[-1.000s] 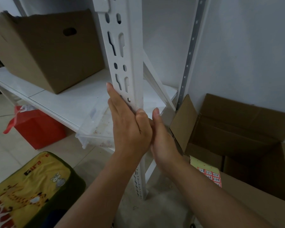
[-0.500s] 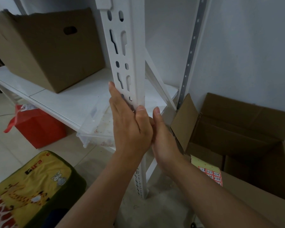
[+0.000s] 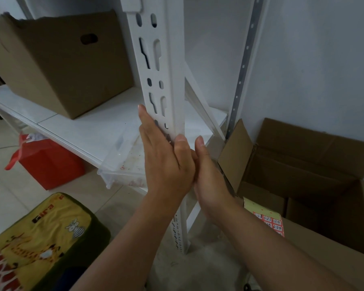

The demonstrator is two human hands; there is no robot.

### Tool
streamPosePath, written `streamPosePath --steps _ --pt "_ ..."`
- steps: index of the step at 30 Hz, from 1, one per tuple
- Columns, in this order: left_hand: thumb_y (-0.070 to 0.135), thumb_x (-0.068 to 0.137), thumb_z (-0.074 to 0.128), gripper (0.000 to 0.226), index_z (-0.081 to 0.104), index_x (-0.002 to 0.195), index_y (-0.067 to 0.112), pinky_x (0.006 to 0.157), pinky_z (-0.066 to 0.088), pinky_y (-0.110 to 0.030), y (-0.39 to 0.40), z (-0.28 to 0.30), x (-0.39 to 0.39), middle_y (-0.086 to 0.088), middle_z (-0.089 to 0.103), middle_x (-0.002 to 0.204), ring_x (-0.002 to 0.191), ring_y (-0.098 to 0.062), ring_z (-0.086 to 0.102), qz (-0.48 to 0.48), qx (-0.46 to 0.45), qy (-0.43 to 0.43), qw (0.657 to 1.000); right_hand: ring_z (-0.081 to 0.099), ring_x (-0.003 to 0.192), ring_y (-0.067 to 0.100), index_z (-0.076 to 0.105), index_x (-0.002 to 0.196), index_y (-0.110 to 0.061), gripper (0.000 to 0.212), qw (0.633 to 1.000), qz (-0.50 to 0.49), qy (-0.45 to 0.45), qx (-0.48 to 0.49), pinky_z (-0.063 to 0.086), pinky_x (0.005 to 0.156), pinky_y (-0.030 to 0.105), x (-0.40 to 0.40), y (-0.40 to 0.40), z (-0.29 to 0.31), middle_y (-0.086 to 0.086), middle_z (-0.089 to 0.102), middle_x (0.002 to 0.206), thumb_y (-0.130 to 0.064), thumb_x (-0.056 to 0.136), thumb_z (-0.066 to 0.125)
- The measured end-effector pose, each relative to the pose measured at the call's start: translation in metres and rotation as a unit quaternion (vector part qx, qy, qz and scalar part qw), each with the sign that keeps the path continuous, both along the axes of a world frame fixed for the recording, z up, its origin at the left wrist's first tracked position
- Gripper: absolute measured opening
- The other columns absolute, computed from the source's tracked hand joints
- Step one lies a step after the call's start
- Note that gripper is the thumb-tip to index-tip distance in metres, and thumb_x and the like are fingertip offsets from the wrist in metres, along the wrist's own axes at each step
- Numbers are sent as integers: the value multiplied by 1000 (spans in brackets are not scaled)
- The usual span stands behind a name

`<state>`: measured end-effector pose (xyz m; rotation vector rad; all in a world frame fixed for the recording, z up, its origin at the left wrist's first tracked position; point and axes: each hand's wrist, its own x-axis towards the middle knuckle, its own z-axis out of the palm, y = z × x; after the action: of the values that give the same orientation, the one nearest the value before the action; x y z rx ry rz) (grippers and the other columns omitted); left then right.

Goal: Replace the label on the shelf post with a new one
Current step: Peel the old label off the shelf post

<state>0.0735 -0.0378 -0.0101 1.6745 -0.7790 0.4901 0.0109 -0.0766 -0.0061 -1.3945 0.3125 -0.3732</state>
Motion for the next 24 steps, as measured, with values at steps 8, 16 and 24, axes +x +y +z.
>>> streamPosePath --steps 8,16,24 --pt "-1 86 45 74 4 147 -11 84 21 10 0 1 -1 6 18 123 104 38 15 19 17 2 1000 65 102 -1 74 84 -45 56 1000 2 -7 0 47 92 26 0 0 -1 -12 74 100 -68 81 23" --pt "6 88 42 73 3 149 -7 83 24 9 2 2 -1 10 20 123 103 33 25 14 14 8 1000 65 101 -1 73 91 -38 60 1000 6 -4 4 48 90 25 0 -1 -2 -10 74 101 -69 79 23" --pt "3 87 42 73 3 148 -10 82 23 10 2 0 0 4 22 123 100 38 17 18 28 -3 999 64 101 -3 73 85 -45 55 1000 7 -8 7 47 91 24 -1 1 0 -14 74 99 -69 79 24"
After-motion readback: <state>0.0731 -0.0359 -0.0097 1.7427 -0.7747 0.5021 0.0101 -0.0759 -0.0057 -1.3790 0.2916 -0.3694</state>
